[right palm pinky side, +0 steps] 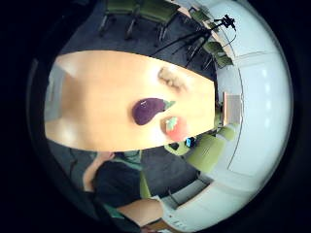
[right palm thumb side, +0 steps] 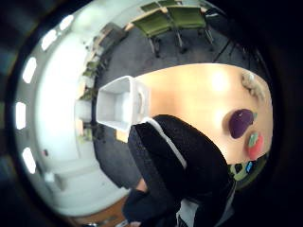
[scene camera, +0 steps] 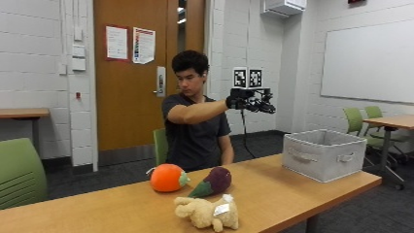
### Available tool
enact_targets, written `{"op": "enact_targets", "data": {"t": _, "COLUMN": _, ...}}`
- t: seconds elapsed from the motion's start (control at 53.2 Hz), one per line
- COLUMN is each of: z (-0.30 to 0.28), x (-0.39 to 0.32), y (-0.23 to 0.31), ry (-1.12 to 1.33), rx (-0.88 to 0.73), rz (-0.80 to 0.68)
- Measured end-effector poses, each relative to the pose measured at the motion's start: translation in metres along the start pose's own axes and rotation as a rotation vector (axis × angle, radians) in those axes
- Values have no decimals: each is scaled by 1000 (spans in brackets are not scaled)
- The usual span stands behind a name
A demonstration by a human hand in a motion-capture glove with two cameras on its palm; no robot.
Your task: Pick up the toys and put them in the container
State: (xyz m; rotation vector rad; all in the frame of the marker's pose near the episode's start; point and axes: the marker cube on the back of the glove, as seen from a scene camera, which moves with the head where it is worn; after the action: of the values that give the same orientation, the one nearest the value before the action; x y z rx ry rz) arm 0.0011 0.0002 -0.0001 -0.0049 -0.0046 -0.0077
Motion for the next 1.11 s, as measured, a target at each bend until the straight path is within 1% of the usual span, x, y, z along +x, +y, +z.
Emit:
{"op": "enact_targets", "data": {"t": 0.357, "z": 8, "x": 18, "y": 1, "ry": -17, "rx": -8, "rz": 5}}
{"op": "enact_targets", "data": {"t": 0.545, "z": 22, "x": 56, "y": 4, "ry": -39, "rx": 5, "rz": 24}}
{"op": "enact_targets", "data": {"t": 0.827, "z": 75, "x": 121, "y": -4, "ry": -14, "rx": -11, "rz": 93}}
{"op": "enact_targets", "data": {"t": 0.94, "z": 112, "x": 147, "y": -10, "ry": -16, "rx": -61, "rz": 120}}
{"op": "enact_targets", "data": {"t": 1.109, "z": 162, "x": 167, "y": -12, "ry": -5, "rx": -126, "rz": 124}}
